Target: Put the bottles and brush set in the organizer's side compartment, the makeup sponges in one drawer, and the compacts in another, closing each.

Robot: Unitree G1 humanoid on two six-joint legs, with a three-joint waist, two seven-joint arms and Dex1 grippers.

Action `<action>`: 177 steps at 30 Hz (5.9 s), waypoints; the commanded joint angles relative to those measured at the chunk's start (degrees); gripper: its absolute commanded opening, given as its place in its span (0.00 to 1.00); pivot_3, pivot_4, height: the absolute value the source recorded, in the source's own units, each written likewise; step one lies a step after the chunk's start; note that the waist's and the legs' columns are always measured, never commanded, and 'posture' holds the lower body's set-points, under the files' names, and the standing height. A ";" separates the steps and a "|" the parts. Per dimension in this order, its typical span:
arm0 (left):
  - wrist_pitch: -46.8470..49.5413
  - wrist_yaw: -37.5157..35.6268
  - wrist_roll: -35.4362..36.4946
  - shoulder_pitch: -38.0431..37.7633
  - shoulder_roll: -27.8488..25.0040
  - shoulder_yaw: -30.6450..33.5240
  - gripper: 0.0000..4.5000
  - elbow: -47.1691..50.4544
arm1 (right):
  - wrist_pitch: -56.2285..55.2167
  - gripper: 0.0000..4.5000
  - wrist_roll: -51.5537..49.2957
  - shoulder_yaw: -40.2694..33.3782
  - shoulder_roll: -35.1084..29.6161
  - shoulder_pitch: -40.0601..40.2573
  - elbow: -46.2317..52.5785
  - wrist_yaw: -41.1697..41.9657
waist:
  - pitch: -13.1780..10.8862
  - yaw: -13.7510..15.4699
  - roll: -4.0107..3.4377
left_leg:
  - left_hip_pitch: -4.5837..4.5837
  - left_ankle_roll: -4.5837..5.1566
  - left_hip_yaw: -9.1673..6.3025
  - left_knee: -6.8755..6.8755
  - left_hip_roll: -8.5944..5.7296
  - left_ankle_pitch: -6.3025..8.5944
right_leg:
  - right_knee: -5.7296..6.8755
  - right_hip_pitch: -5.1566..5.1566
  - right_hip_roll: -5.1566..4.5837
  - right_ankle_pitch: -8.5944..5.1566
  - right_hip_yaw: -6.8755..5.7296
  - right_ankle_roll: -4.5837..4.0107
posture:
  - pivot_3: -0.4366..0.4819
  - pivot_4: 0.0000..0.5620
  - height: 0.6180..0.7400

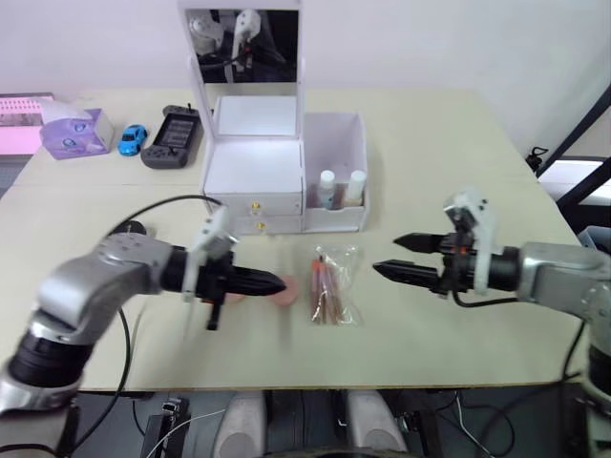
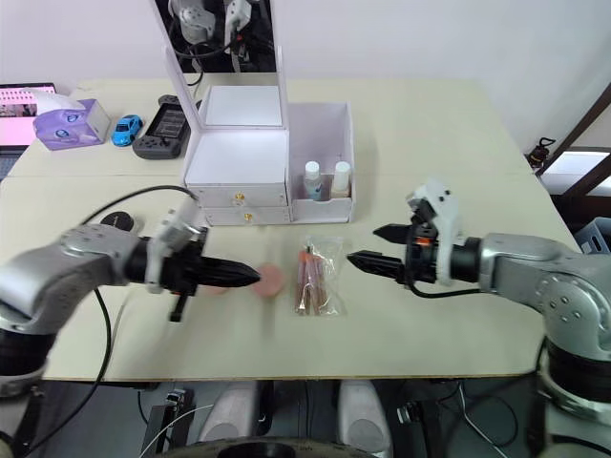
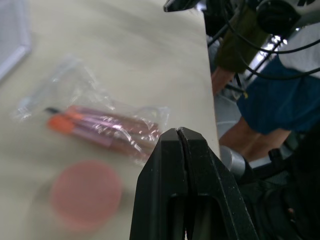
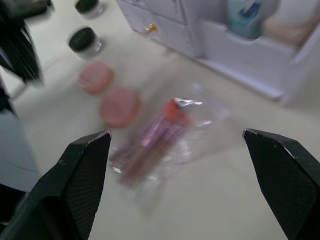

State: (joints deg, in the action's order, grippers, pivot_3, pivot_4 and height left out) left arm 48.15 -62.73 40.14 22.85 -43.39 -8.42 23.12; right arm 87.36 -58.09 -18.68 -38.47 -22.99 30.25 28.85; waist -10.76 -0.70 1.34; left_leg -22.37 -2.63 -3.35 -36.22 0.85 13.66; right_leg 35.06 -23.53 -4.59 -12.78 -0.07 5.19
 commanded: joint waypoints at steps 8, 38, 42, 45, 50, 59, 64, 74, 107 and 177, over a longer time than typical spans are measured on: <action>-5.68 6.16 -13.58 4.37 5.96 -11.40 0.01 -1.89 | 5.14 1.00 -20.84 -0.02 7.33 -1.48 -14.66 -23.38 | 0.00 0.06 -0.02 | -0.08 0.01 -0.05 0.03 -0.04 0.00 | -0.05 -0.01 0.02 -0.03 0.00 0.03 | 0.48 0.27 1.00; -3.89 8.59 -27.58 6.32 8.12 -20.02 0.01 -6.28 | -9.89 1.00 -41.80 22.18 7.18 -2.69 -33.68 -47.66 | 0.22 -0.41 -0.01 | 0.08 0.04 -0.10 0.09 0.07 0.00 | -0.02 0.06 0.16 -0.17 0.00 0.27 | 0.48 0.27 1.00; -2.93 9.08 -27.67 5.76 7.85 -19.37 0.01 -5.15 | -7.76 1.00 -39.63 20.96 1.96 -3.66 -32.43 -44.24 | 0.27 -0.04 -0.06 | 0.07 0.04 -0.11 0.07 0.08 0.00 | -0.02 0.06 0.16 -0.18 0.00 0.27 | 0.48 0.27 1.00; -2.35 9.31 -26.87 5.00 8.23 -18.37 0.01 -4.65 | -6.13 1.00 -39.48 20.38 -2.16 -4.17 -30.51 -41.29 | 0.28 0.21 -0.07 | -0.01 0.04 -0.11 0.05 0.04 0.00 | -0.09 0.06 0.10 -0.19 -0.01 0.28 | 0.48 0.27 1.00; -1.14 9.69 -25.76 4.35 9.14 -17.52 0.01 -4.43 | -6.04 1.00 -36.47 20.58 -3.95 -6.00 -30.10 -37.88 | 0.28 -0.12 -0.07 | -0.03 0.08 -0.09 0.09 0.03 0.03 | -0.19 0.04 0.08 -0.19 -0.01 0.28 | 0.48 0.27 1.00; -0.50 9.05 -20.47 4.92 11.53 -11.45 0.01 -4.20 | -5.03 1.00 -30.80 20.12 -2.05 -5.69 -29.89 -33.56 | 0.27 -0.04 -0.04 | -0.05 0.09 -0.11 0.07 0.04 0.03 | -0.17 0.02 0.11 -0.19 -0.03 0.28 | 0.48 0.27 1.00; -0.22 9.32 -19.84 5.55 12.83 -12.39 0.01 -4.21 | -4.35 1.00 -29.62 19.26 -2.05 -5.11 -29.45 -32.37 | 0.27 -0.02 -0.04 | -0.06 0.10 -0.10 0.09 0.04 0.04 | -0.18 0.01 0.11 -0.19 -0.03 0.28 | 0.48 0.27 1.00; 2.81 9.31 -22.44 10.29 15.26 -18.89 0.01 -11.04 | -3.57 1.00 -29.63 17.51 -1.13 -3.73 -28.17 -33.81 | 0.26 0.01 -0.04 | -0.07 0.10 -0.10 0.09 0.03 0.04 | -0.19 0.02 0.11 -0.19 -0.04 0.29 | 0.48 0.27 1.00; 3.27 9.55 -23.24 8.46 9.28 -18.11 0.01 -6.05 | -0.92 1.00 -15.52 20.28 6.23 -11.18 -30.21 -27.09 | 0.24 -0.16 -0.05 | -0.15 0.16 -0.10 0.15 0.04 0.08 | -0.31 -0.06 0.10 -0.19 -0.05 0.28 | 0.48 0.27 1.00; 3.44 9.05 7.24 6.55 10.05 17.01 0.00 1.35 | -52.16 0.01 20.43 15.17 1.64 -31.45 -26.95 20.61 | 0.13 -0.16 -0.21 | -0.26 0.23 -0.09 0.18 -0.02 0.13 | -0.23 -0.22 0.08 -0.25 -0.07 0.36 | 0.48 0.27 1.00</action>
State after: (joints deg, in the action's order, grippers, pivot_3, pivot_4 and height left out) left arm 52.98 -54.50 46.15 28.98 -33.25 7.49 22.94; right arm 45.37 -46.10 -7.29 -36.78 -51.98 9.47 44.95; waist -10.63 -0.86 1.13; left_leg -22.64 -2.40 -3.39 -36.00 0.83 13.79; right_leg 34.74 -23.75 -4.52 -13.03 -0.13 5.55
